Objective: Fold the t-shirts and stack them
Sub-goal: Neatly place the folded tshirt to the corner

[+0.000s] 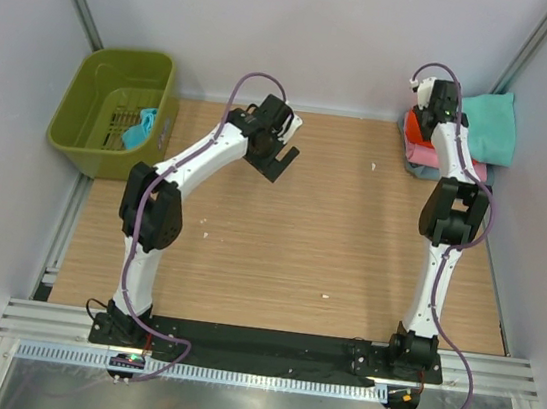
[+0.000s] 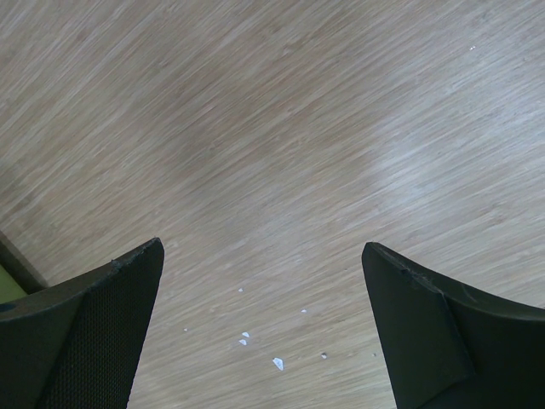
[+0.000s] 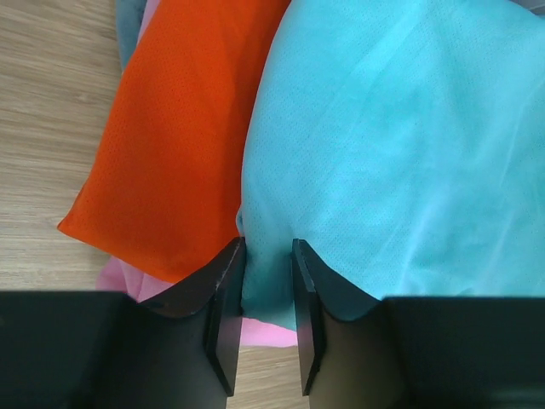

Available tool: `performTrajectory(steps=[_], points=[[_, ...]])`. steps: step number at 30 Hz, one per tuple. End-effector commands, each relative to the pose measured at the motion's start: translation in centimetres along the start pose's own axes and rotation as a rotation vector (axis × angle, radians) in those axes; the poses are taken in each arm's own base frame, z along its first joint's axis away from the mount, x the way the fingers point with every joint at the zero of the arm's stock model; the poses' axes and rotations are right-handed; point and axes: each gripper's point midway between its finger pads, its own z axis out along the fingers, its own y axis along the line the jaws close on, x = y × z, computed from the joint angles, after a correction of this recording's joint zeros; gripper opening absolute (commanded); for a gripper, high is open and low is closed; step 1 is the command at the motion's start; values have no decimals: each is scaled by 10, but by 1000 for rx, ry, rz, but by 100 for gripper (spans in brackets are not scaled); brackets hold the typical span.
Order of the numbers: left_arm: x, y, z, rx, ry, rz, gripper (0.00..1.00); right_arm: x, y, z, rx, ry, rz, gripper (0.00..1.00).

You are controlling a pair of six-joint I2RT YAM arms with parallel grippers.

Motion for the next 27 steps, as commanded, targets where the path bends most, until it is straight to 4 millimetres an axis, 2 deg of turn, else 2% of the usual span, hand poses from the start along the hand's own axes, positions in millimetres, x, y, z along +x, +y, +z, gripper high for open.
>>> performTrajectory(steps=[1, 3, 4, 7, 11, 23, 27], points=[[-20, 0, -21, -9, -79, -12, 100, -35, -28, -22, 76, -96, 23, 32], [-20, -2, -21, -8, -79, -8, 100, -37, -30, -25, 80, -99, 25, 20], [-21, -3, -21, -7, -81, -8, 100, -36, -32, -27, 81, -98, 28, 9], [-22, -6, -21, -2, -83, -3, 100, -39, -30, -33, 75, -105, 30, 1], [-24, -9, -22, 8, -90, -4, 100, -48, -30, -44, 69, -125, 34, 1], [-25, -16, -21, 40, -90, -20, 100, -82, -12, -91, 23, -203, 18, 1], [-25, -18, -20, 47, -89, -24, 100, -76, -6, -89, 7, -186, 10, 1]])
